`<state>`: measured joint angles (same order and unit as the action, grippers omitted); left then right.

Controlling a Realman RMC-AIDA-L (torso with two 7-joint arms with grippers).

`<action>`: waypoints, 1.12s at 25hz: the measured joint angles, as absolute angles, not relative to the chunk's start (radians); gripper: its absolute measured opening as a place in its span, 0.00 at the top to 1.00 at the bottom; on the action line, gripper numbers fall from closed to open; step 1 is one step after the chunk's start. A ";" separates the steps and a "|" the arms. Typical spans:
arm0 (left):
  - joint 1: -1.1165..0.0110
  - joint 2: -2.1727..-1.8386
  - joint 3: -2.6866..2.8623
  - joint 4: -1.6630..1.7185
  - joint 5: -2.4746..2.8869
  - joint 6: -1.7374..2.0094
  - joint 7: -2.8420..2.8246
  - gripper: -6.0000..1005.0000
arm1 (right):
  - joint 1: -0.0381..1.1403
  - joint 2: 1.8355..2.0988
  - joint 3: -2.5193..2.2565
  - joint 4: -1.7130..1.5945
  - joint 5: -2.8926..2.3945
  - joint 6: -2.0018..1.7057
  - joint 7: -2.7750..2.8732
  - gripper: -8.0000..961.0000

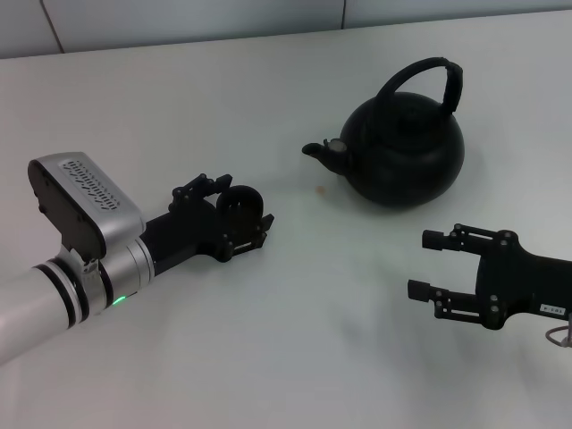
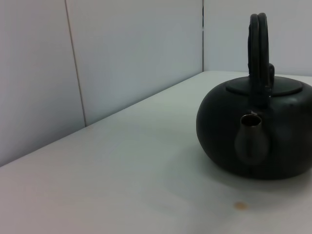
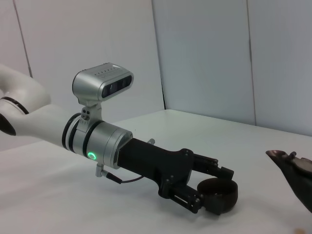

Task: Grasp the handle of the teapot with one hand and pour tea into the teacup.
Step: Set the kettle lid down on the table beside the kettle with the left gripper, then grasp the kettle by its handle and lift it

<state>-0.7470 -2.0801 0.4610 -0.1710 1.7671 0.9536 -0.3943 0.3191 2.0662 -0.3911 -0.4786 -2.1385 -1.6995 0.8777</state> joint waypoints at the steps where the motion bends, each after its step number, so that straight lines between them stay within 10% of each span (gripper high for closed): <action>1: -0.748 -2.080 0.461 -0.171 1.767 0.954 -0.394 0.15 | 0.319 2.066 -0.391 -0.479 -2.138 -1.700 0.878 0.25; 28: -0.541 -2.068 0.468 -0.027 1.767 1.315 -0.435 0.14 | 0.319 2.066 -0.391 -0.479 -2.135 -1.694 0.881 0.25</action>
